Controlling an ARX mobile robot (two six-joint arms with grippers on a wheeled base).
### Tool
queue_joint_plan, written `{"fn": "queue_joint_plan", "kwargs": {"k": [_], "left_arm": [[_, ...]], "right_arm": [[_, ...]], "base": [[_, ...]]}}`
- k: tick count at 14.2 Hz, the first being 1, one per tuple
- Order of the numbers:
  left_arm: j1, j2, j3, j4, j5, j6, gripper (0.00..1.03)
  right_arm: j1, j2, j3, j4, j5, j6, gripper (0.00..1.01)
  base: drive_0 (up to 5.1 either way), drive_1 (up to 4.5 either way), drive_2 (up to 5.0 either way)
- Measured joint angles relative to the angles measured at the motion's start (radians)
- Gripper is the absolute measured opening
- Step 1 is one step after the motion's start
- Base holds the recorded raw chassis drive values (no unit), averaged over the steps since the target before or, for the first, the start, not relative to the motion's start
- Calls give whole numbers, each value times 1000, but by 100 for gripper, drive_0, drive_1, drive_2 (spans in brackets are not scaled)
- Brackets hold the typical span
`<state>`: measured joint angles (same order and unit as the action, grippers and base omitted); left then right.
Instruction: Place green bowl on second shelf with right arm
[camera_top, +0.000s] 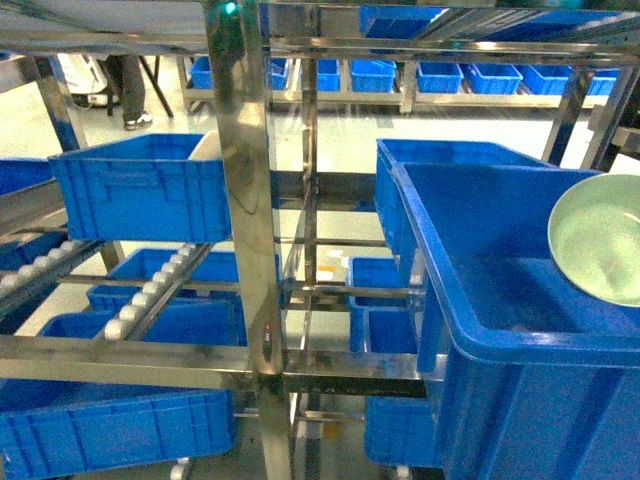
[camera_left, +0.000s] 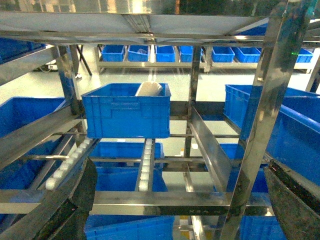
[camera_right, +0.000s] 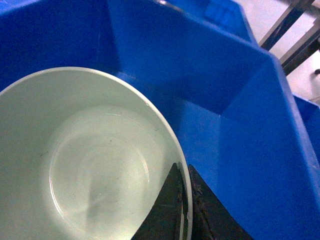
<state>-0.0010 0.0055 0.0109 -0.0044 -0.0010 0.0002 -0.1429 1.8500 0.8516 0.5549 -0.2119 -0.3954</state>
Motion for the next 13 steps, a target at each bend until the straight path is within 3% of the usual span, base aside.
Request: {"fn": "queue_joint_plan", "kwargs": {"k": [1, 4, 6, 8, 12, 13], "left_arm": [[0, 0, 0, 0, 0, 0, 98], [0, 0, 0, 0, 0, 0, 98], [0, 0, 0, 0, 0, 0, 98], [0, 0, 0, 0, 0, 0, 98], [0, 0, 0, 0, 0, 0, 98], [0, 0, 0, 0, 0, 0, 98]], "right_arm": [[5, 62, 65, -39, 7, -19, 2], [34, 179, 262, -178, 9, -28, 2], [52, 221, 344, -268, 12, -21, 25], [64, 222, 323, -246, 21, -9, 51], [21, 69, 95, -75, 10, 39, 100], [0, -4, 22, -36, -3, 56, 97]], "base": [[0, 0, 0], [0, 0, 0], [0, 0, 0], [0, 0, 0], [0, 0, 0], [0, 0, 0]]}}
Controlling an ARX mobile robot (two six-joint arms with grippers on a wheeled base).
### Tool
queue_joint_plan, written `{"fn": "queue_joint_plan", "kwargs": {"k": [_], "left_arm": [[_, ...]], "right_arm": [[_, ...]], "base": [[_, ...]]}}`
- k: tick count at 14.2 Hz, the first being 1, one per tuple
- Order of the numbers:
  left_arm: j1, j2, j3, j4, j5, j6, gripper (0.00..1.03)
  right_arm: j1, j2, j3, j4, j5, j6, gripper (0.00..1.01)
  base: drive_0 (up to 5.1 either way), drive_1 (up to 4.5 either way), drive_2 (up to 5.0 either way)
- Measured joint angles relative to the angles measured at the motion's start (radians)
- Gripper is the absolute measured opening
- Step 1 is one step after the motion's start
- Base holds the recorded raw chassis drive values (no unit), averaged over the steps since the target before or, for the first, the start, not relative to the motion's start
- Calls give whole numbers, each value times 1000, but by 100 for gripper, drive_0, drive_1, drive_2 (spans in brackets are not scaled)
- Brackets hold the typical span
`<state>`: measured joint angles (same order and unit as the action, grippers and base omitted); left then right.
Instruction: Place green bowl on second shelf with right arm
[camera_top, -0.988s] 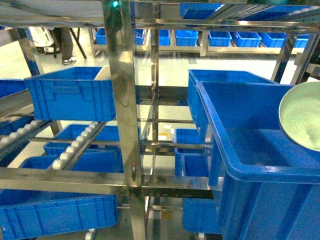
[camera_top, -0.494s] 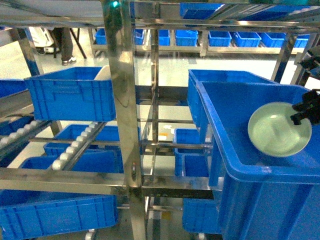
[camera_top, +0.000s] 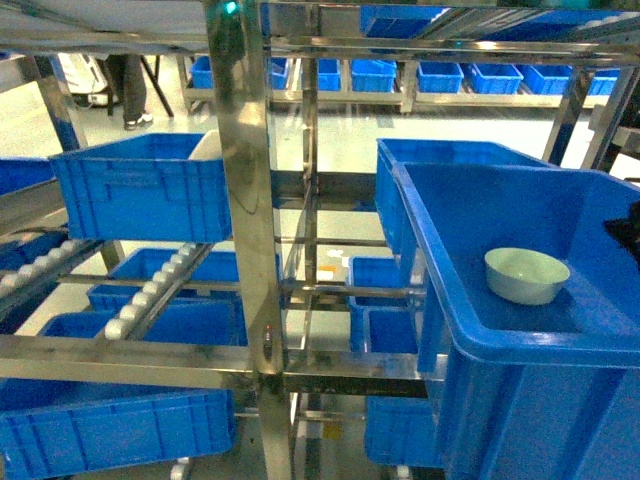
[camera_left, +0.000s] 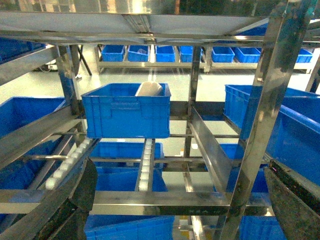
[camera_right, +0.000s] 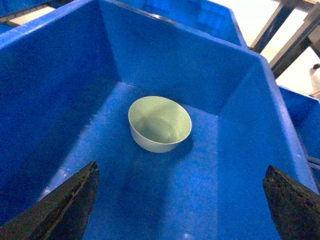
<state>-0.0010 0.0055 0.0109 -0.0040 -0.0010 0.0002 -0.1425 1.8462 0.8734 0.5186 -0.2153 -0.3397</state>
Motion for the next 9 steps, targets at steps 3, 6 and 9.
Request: {"fn": "queue_joint_plan", "kwargs": {"k": [3, 6, 9], "left_arm": [[0, 0, 0, 0, 0, 0, 98], [0, 0, 0, 0, 0, 0, 98], [0, 0, 0, 0, 0, 0, 98]], "right_arm": [[-96, -273, -214, 20, -66, 23, 98], [-140, -602, -338, -74, -121, 45, 98], [-174, -954, -417, -306, -151, 90, 98]], "base": [[0, 0, 0], [0, 0, 0], [0, 0, 0]]}}
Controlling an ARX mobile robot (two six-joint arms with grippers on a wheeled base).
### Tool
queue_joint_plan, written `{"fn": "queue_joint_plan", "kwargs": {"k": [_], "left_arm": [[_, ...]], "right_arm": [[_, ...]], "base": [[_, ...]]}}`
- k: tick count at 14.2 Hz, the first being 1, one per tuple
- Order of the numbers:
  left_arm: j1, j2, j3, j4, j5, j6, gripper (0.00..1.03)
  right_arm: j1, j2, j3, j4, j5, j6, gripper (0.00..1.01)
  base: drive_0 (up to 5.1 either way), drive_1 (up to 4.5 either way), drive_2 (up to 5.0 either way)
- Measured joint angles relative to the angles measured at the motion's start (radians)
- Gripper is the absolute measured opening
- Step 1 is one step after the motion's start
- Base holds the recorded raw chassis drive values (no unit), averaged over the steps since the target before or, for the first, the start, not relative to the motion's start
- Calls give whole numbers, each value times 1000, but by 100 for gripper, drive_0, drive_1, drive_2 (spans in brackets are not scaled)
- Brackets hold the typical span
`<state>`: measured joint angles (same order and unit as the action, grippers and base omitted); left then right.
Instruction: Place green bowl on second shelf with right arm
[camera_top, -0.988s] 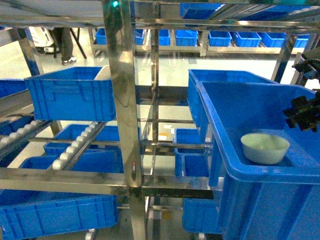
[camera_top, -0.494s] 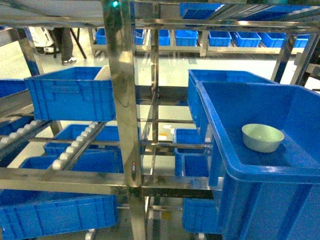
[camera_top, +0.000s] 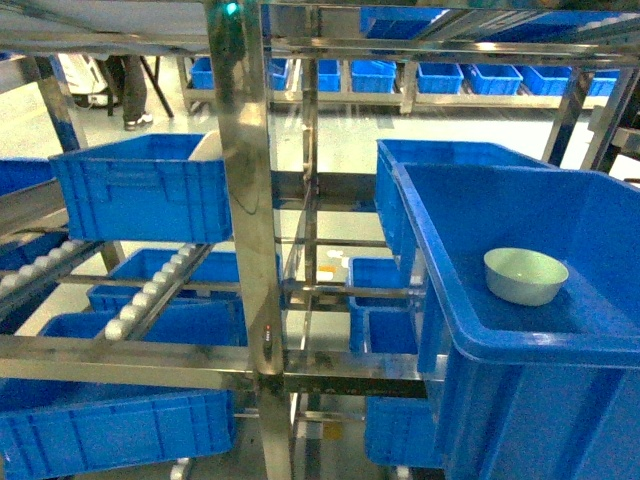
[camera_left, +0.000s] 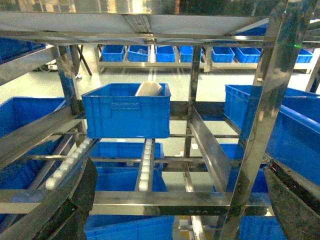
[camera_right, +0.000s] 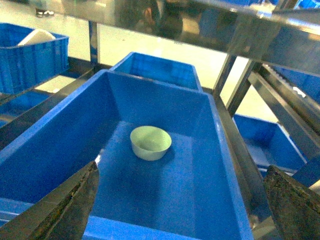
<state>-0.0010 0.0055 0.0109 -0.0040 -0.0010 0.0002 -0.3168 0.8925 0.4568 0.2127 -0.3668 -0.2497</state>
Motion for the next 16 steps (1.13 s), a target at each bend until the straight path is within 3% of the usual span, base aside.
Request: {"fn": "queue_joint_plan", "kwargs": {"k": [2, 3, 4, 5, 7, 9, 11, 12, 13, 16], "left_arm": [[0, 0, 0, 0, 0, 0, 98], [0, 0, 0, 0, 0, 0, 98], [0, 0, 0, -1, 0, 0, 98], [0, 0, 0, 0, 0, 0, 98], [0, 0, 0, 0, 0, 0, 98], [0, 0, 0, 0, 0, 0, 98], [0, 0, 0, 0, 0, 0, 98], [0, 0, 0, 0, 0, 0, 98], [0, 0, 0, 0, 1, 0, 98], [0, 0, 0, 0, 0, 0, 98]], "right_arm": [[0, -28, -4, 3, -1, 7, 98], [22, -20, -61, 172, 53, 72, 89], [53, -65, -137, 273, 99, 149, 76], [90, -119, -194, 297, 134, 195, 62], [143, -192, -265, 289, 188, 227, 34], [184, -267, -318, 270, 232, 232, 7], [220, -336, -355, 236, 266, 235, 2], [298, -377, -373, 211, 352, 236, 2], [324, -410, -386, 195, 352, 235, 2], [317, -512, -415, 122, 365, 235, 2]], "base": [[0, 0, 0], [0, 0, 0], [0, 0, 0], [0, 0, 0], [0, 0, 0], [0, 0, 0], [0, 0, 0], [0, 0, 0], [0, 0, 0], [0, 0, 0]]}}
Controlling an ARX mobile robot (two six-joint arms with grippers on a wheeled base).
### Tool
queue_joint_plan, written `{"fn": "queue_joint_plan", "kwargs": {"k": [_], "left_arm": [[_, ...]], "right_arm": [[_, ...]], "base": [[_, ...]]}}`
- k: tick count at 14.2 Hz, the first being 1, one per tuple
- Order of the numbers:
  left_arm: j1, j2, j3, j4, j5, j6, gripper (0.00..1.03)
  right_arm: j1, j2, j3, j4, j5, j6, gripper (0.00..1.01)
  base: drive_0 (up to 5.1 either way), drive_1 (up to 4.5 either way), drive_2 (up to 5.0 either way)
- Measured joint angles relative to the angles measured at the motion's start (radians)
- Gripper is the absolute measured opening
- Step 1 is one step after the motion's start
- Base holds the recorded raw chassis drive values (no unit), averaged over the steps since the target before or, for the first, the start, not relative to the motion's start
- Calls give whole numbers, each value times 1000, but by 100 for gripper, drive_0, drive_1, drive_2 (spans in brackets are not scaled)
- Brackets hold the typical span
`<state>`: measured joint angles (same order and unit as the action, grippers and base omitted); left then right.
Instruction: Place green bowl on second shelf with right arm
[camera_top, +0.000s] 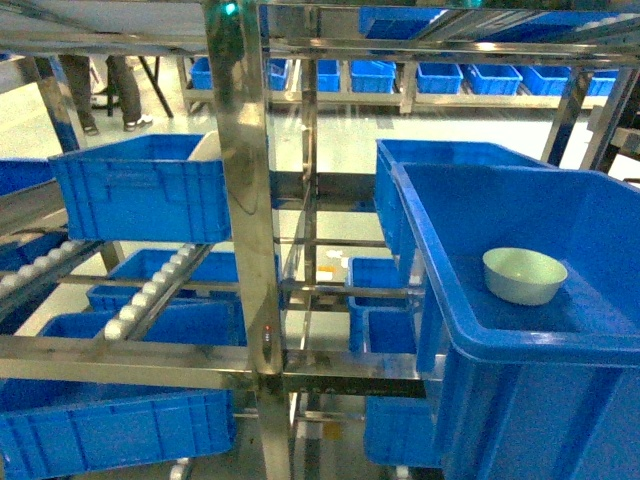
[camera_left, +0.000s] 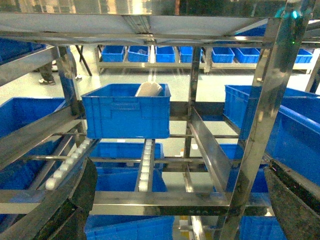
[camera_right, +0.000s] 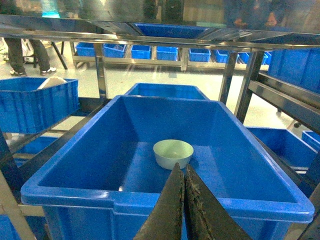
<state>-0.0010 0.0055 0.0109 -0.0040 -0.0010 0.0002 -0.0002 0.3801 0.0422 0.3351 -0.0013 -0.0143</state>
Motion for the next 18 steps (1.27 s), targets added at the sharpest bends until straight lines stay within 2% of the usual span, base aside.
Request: {"fn": "queue_joint_plan", "kwargs": {"k": [3, 9, 10, 11, 16, 18], "left_arm": [[0, 0, 0, 0, 0, 0, 98], [0, 0, 0, 0, 0, 0, 98], [0, 0, 0, 0, 0, 0, 98], [0, 0, 0, 0, -1, 0, 98], [0, 0, 0, 0, 0, 0, 98], [0, 0, 0, 0, 0, 0, 98]], "right_arm": [[0, -66, -29, -22, 0, 0, 2], [0, -203, -29, -157, 0, 0, 2], [0, -242, -29, -212, 0, 0, 2], [0, -359, -29, -345, 0, 0, 2], [0, -375, -29, -340, 1, 0, 2], [0, -375, -29, -340, 1, 0, 27]], "base": [[0, 0, 0], [0, 0, 0], [0, 0, 0], [0, 0, 0], [0, 0, 0], [0, 0, 0]]}}
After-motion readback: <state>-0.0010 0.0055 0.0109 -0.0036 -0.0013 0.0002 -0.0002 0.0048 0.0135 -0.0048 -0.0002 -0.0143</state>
